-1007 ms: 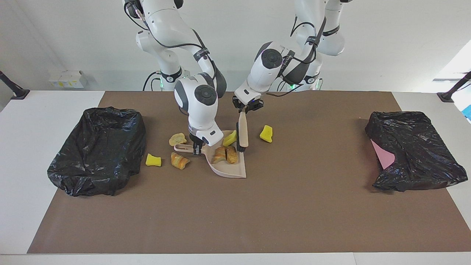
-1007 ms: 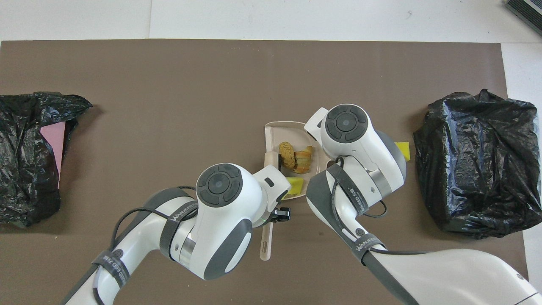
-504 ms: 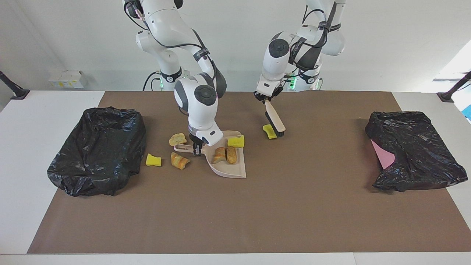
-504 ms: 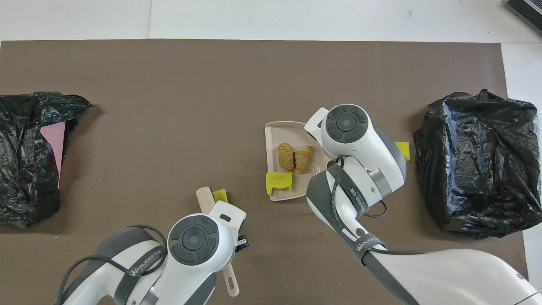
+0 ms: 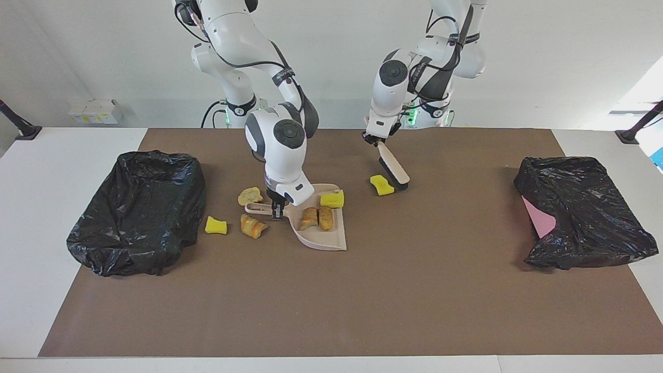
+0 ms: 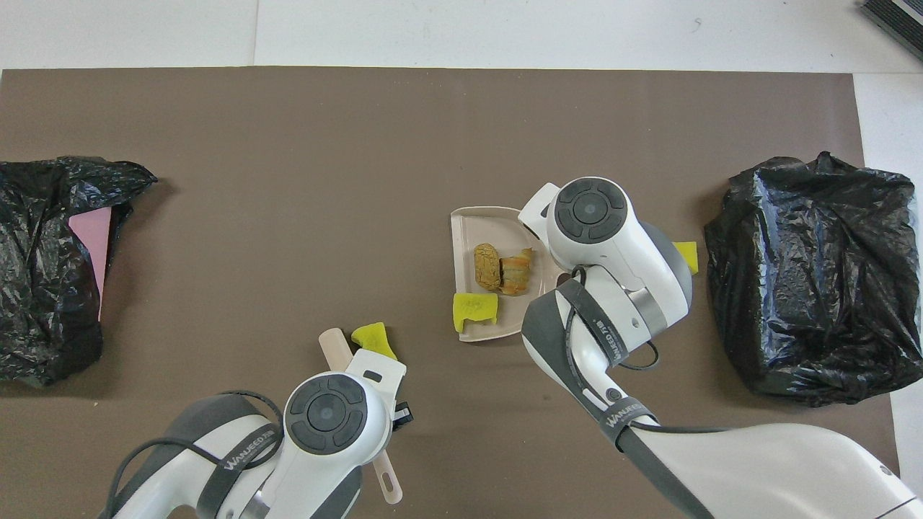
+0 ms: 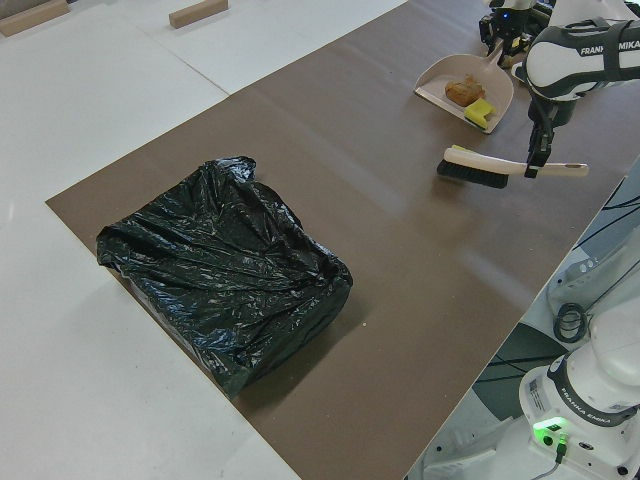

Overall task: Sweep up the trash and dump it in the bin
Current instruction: 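Sweep the yellow sponges with the left gripper's brush into the dustpan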

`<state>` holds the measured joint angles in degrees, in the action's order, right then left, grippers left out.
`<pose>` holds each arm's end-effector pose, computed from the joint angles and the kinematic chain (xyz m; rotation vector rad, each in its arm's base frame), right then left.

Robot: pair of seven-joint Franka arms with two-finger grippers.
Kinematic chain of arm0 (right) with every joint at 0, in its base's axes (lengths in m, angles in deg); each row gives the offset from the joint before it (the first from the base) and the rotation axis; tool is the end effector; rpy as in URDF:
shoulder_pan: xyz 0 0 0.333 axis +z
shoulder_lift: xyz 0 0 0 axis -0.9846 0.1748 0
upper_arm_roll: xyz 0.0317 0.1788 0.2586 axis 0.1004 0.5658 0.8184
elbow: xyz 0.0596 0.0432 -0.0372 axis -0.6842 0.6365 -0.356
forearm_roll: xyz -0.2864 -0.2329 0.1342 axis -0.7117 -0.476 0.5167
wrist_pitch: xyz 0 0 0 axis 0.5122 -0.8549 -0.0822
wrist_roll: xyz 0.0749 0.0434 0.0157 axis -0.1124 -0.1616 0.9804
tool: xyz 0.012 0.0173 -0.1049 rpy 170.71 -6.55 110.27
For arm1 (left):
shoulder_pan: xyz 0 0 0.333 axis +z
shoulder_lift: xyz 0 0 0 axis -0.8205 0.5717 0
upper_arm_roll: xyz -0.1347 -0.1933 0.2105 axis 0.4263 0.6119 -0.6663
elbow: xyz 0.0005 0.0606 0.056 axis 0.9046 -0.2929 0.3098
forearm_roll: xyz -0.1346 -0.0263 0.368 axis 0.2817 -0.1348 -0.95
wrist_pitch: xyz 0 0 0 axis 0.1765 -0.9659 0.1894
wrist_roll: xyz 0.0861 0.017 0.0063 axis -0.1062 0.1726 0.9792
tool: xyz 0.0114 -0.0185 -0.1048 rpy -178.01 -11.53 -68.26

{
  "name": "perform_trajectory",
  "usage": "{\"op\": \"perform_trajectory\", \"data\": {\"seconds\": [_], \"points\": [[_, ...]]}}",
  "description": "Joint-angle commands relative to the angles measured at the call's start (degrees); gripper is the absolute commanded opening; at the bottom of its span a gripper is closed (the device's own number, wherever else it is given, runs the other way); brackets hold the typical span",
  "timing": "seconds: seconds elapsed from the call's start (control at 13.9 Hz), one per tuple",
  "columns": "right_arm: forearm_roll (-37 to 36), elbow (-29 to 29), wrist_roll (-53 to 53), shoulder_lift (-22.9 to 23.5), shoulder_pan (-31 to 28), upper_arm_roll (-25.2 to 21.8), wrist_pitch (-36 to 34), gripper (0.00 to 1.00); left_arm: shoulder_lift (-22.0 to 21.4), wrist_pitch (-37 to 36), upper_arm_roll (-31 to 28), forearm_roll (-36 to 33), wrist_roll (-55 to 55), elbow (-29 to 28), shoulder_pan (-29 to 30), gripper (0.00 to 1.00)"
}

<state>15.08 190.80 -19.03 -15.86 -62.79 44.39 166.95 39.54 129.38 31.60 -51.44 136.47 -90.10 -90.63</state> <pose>0.5777 0.2293 0.3394 2.0919 2.1324 -0.2371 0.3273 -0.3103 0.3570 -3.0084 -0.5322 0.3002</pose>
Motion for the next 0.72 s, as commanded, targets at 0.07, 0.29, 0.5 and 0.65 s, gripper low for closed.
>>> {"op": "perform_trajectory", "data": {"seconds": [0.07, 0.29, 0.5, 0.65], "points": [[-1.52, 1.9, 1.76, -0.84, -1.15, 0.4, 2.16, 0.0, 9.52, 7.0, -0.11, -0.92, -2.1, 5.06, 1.4, 0.0], [-1.52, 1.9, 1.76, -0.84, -1.15, 0.4, 2.16, 0.0, 17.1, 6.04, 0.07, -1.62, -4.99, 15.17, 0.52, 0.0], [-1.43, 1.9, 1.76, -0.84, -1.15, 0.48, 2.16, 0.0, 22.72, 7.18, 0.16, -2.06, -10.62, 20.89, -2.9, 0.0], [-1.43, 1.9, 1.76, -0.84, -1.15, 0.48, 2.16, 0.0, 24.41, 6.48, 0.33, -2.06, -15.79, 24.77, -4.66, 0.0]]}}
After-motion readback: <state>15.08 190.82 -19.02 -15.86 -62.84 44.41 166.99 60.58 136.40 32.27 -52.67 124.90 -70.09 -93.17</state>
